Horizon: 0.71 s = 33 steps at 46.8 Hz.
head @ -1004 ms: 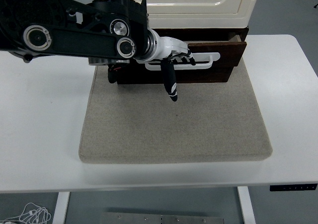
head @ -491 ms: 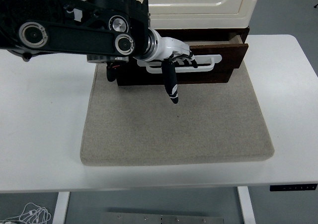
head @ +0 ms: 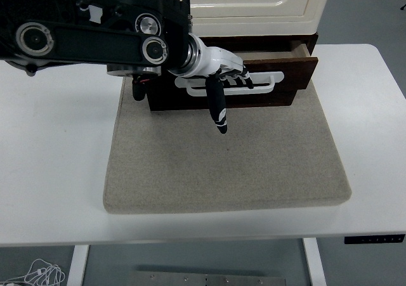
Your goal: Open the drawer under the combination cabinet
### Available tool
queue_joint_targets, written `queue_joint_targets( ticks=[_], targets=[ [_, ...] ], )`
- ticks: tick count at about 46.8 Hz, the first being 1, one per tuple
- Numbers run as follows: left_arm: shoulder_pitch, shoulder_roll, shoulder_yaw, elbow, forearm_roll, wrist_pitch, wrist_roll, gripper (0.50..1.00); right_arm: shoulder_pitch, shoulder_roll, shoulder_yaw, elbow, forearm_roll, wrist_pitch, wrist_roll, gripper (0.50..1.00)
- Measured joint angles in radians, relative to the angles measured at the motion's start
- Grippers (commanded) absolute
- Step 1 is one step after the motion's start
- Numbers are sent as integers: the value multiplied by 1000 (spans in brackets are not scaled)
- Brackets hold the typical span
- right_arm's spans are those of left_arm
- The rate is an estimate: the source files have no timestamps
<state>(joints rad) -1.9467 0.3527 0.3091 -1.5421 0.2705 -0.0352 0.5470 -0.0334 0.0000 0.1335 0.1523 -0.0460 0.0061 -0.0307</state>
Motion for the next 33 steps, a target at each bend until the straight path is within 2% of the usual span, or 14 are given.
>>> queue_joint_targets(
  ticks=[19,33],
  targets=[
    [-3,4,-13,1,-3,-49,1,1000,0,0,0,0,0,0,0,928],
    [-6,9,-27,1,-4,-57,0,1000,0,0,0,0,0,0,0,926]
  ],
)
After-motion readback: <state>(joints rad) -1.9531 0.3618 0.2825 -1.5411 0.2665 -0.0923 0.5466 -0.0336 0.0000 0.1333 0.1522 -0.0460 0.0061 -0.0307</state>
